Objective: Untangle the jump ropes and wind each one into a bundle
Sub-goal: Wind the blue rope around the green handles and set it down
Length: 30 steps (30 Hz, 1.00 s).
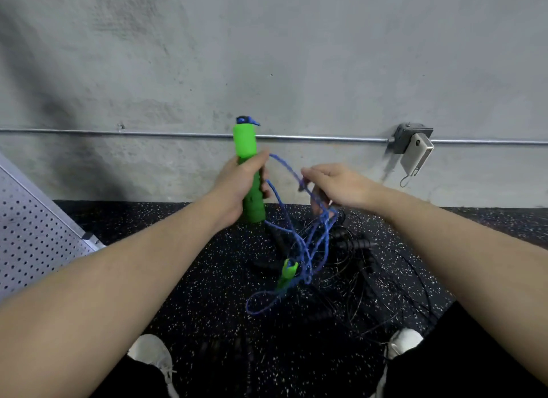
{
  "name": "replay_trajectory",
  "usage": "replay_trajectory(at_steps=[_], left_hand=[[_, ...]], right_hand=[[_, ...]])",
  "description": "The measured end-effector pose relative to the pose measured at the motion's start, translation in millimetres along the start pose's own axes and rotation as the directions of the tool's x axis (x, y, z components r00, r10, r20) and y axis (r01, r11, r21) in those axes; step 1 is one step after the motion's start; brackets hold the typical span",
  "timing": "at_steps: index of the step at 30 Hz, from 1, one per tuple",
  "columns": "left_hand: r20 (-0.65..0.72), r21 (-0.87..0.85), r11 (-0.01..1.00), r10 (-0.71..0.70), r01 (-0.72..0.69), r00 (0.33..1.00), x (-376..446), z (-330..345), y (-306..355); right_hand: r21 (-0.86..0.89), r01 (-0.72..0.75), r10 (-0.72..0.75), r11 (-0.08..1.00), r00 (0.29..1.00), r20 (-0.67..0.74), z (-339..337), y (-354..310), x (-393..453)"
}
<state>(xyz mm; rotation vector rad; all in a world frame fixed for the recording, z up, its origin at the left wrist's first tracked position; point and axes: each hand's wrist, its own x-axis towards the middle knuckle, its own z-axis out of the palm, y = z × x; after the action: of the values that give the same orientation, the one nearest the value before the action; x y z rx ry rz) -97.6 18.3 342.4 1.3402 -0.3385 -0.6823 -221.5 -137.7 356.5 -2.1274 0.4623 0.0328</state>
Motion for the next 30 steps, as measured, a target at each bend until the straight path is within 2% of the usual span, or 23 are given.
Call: replay_trajectory(at_steps=[3, 6, 9, 10, 14, 17, 21, 26, 30], left_hand=[[-0.088, -0.036, 0.999, 0.008, -0.011, 0.996, 3.4, -9.4, 3.9], [-0.146, -0.092, 0.995, 0.024, -0.037, 0.989, 4.5, -11.2, 6.6], [-0.266, -0.128, 0.989, 0.037, -0.074, 0.963, 9.6, -20.1, 10.7], [-0.307, -0.142, 0.987, 0.025, -0.072, 0.951, 11.9, -25.1, 10.9], [-0.371, -0.059, 0.998, 0.007, -0.031, 0.929, 17.9, -39.3, 3.5], [-0.429, 0.031, 0.999, 0.004, 0.011, 0.903, 21.3, -45.7, -2.5], [-0.331, 0.196, 0.976, -0.029, 0.099, 0.943, 14.9, -43.0, -8.3], [-0.163, 0.33, 0.944, 0.051, 0.006, 0.985, 7.2, -22.4, -10.4], [-0.031, 0.362, 0.932, 0.031, -0.018, 0.999, 5.4, -11.3, -10.8]], right_hand=[[-0.072, -0.031, 0.037, 0.997, 0.996, 0.08, -1.6, 5.2, -7.7], [-0.055, -0.062, 0.069, 0.997, 0.988, 0.137, -8.4, 12.0, -9.3], [-0.263, 0.004, 0.037, 0.965, 0.987, 0.154, -15.9, 19.0, -10.5], [-0.277, 0.013, 0.025, 0.961, 0.991, 0.133, -17.1, 19.7, -10.9], [-0.125, 0.039, -0.043, 0.991, 0.999, -0.029, -19.7, 13.6, -9.0], [-0.013, 0.079, -0.08, 0.997, 0.994, -0.079, -22.0, 9.3, -8.0], [0.14, 0.108, -0.099, 0.984, 0.993, -0.069, -22.3, 3.6, -11.9], [0.176, 0.12, -0.129, 0.977, 0.991, 0.04, -17.0, 4.2, -18.3], [0.15, 0.089, -0.09, 0.985, 0.996, -0.004, -15.7, -1.0, -17.7]])
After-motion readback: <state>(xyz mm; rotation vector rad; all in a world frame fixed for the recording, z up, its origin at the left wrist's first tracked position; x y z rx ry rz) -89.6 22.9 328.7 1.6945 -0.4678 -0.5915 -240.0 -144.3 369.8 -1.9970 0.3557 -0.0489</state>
